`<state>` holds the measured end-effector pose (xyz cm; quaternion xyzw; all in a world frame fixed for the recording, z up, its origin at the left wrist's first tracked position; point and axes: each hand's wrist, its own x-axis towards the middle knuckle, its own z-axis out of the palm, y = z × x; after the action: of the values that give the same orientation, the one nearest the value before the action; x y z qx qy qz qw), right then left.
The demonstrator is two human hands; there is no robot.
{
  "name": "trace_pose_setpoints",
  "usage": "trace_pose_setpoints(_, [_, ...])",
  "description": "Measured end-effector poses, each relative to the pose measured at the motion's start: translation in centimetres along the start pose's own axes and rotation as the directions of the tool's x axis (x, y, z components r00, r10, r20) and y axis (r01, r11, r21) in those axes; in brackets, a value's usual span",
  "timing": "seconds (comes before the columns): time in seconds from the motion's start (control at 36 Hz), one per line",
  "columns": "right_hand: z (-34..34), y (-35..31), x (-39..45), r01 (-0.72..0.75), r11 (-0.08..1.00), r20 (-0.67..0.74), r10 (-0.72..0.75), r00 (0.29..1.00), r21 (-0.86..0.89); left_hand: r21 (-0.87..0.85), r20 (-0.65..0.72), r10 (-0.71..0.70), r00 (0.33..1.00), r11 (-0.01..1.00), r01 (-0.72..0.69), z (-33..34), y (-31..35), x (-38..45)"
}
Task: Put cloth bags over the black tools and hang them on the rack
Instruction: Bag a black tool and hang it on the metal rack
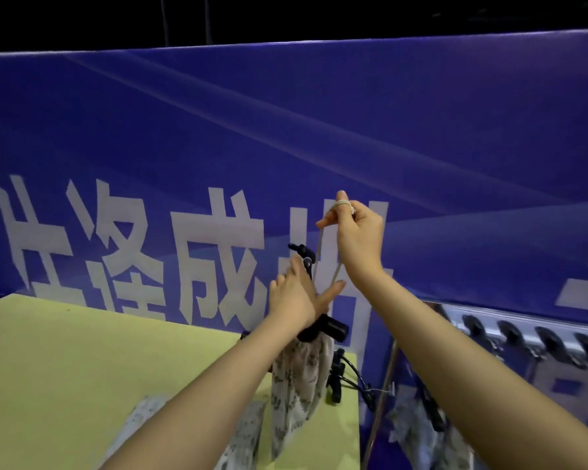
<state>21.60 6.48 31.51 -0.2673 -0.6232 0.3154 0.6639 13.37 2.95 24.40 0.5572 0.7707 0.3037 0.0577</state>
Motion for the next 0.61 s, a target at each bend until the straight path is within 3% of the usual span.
trace_pose_setpoints(0.14, [-5.5,-0.2,0.0,0.018,0.999,-0.004,-0.018,1.0,-0.03,-0.029,-0.064,0.117,0.991,0.992,-0.119,1.5,3.6,-1.2])
trace_pose_setpoints(0.36, [-18.7,-0.7,-0.5,-0.016,0.992,-0.065,0.008,0.998,-0.128,-0.066,-0.038,0.395,0.918,0.916,-0.397,5.4,14.7,-4.8])
trace_pose_setpoints(0.47, [-23.1,-0.1,-1.6,-0.049,0.988,-0.044,0.042,0.998,-0.148,-0.087,-0.034,0.36,0.932,0.928,-0.362,7.4,17.7,-6.6])
trace_pose_setpoints(0.61, [-29.5,1.2,-3.5,-0.098,0.972,0.015,0.104,0.994,-0.214,-0.373,0.039,0.228,0.973,0.906,-0.198,12.2,21.1,-9.5])
